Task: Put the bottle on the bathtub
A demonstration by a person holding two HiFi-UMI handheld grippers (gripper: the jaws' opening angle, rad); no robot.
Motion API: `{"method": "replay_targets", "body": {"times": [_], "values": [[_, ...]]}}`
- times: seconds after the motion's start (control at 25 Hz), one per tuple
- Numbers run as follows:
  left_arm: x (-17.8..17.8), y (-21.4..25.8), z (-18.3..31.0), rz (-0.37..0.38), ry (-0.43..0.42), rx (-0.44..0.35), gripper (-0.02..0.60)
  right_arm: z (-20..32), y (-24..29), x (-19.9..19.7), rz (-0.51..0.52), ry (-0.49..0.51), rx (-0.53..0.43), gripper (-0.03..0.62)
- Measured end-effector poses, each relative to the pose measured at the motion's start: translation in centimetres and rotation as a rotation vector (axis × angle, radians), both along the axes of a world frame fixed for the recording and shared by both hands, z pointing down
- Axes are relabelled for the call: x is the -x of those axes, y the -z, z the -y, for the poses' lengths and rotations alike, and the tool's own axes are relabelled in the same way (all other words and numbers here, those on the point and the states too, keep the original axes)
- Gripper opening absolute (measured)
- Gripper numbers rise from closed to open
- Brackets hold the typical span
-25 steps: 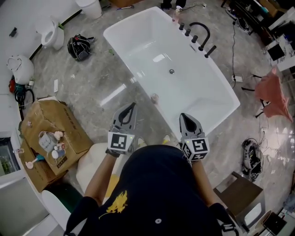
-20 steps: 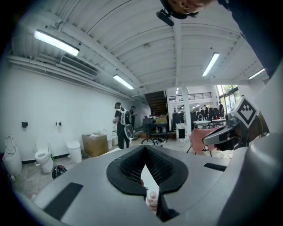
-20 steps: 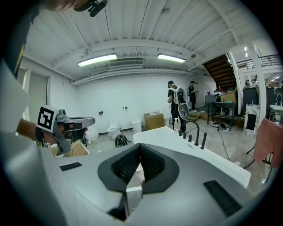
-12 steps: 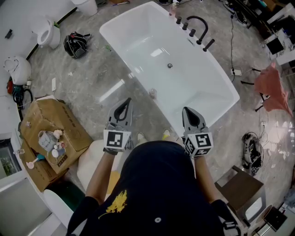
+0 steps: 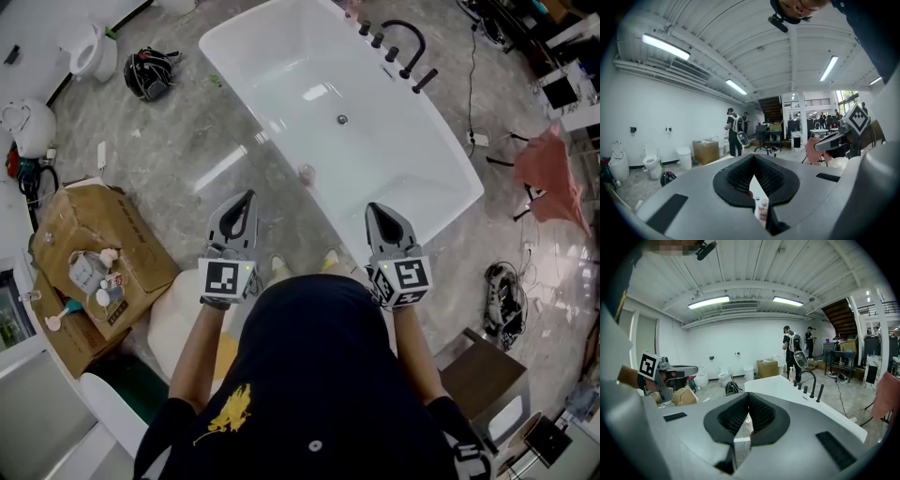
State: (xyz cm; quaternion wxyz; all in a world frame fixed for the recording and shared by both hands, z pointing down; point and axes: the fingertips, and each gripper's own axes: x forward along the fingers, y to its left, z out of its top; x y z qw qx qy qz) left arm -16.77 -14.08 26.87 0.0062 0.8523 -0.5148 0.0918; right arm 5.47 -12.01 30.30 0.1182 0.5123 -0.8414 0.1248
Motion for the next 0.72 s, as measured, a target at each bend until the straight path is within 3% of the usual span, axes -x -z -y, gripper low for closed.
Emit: {"method": "replay_targets", "body": {"times": [0.72], "values": [[2.4, 0.1, -1.9, -0.031, 0.043, -0.012, 0.017, -1.0, 0.1, 2.2, -0.026, 0.043, -0.005, 0.000]]}}
